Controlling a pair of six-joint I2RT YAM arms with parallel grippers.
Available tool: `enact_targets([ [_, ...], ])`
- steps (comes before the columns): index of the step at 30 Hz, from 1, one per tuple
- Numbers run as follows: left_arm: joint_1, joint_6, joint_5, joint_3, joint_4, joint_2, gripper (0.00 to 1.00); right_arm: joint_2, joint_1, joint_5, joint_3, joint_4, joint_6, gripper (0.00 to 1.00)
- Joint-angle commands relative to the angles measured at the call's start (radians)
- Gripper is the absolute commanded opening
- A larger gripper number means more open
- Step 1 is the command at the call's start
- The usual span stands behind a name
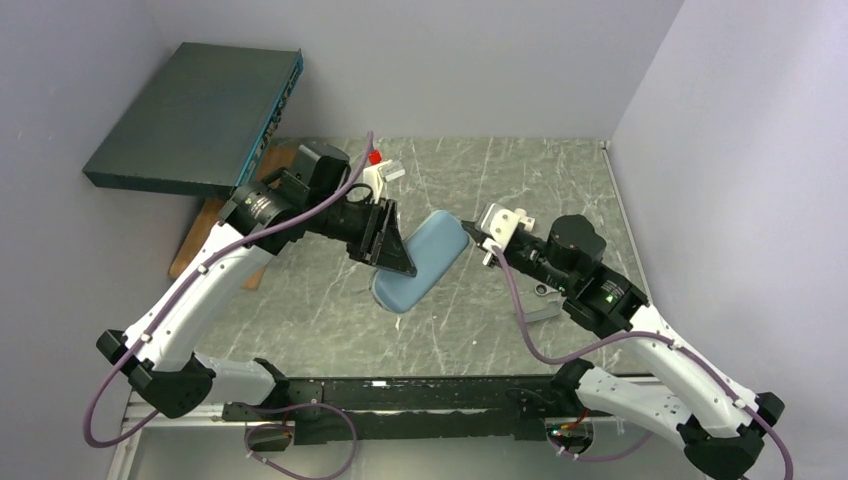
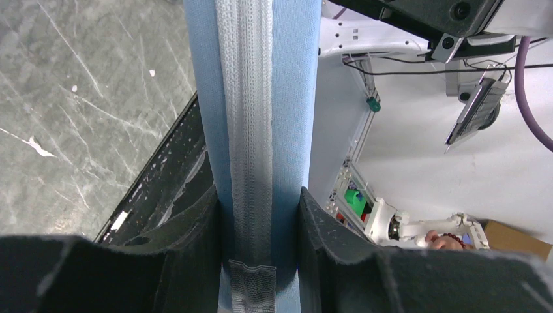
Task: Open the umbrella
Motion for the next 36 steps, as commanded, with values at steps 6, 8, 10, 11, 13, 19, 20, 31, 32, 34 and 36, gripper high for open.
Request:
enact_targets([
  [6, -0.082, 0.021, 0.165, 0.019, -0.063, -0.01, 0.0, 0.045, -0.015, -0.048, 0.076, 0.119, -0.103, 0.0],
  [8, -0.09, 0.021, 0.17, 0.019, -0.063, -0.003, 0.0, 0.071, -0.017, -0.009, 0.103, 0.082, -0.151, 0.0],
  [10, -0.096, 0.022, 0.166, 0.022, -0.066, 0.0, 0.0, 0.088, -0.035, -0.015, 0.11, 0.125, -0.165, 0.0],
  [11, -0.097, 0.022, 0.165, 0.022, -0.068, 0.001, 0.0, 0.101, -0.038, -0.042, 0.125, 0.133, -0.148, 0.0],
  [13, -0.102, 0.022, 0.168, 0.02, -0.066, 0.004, 0.0, 0.127, -0.038, -0.078, 0.154, 0.131, -0.126, 0.0],
  [19, -0.108, 0.024, 0.155, 0.029, -0.078, 0.002, 0.0, 0.136, -0.015, -0.139, 0.163, 0.099, -0.135, 0.0],
  [20, -0.109, 0.028, 0.15, 0.034, -0.081, 0.0, 0.0, 0.128, -0.011, -0.116, 0.152, 0.103, -0.131, 0.0],
  [31, -0.086, 0.088, -0.07, 0.175, -0.182, 0.026, 0.0, -0.04, -0.004, -0.033, -0.011, 0.136, 0.089, 0.0],
  [32, -0.085, 0.088, -0.061, 0.171, -0.175, 0.031, 0.0, -0.048, -0.003, -0.035, -0.027, 0.149, 0.11, 0.0],
  [34, -0.086, 0.084, -0.047, 0.156, -0.169, 0.041, 0.0, -0.053, 0.0, -0.023, -0.052, 0.187, 0.158, 0.0],
  [36, -0.087, 0.084, -0.046, 0.157, -0.167, 0.05, 0.0, -0.049, 0.0, -0.003, -0.069, 0.216, 0.184, 0.23],
])
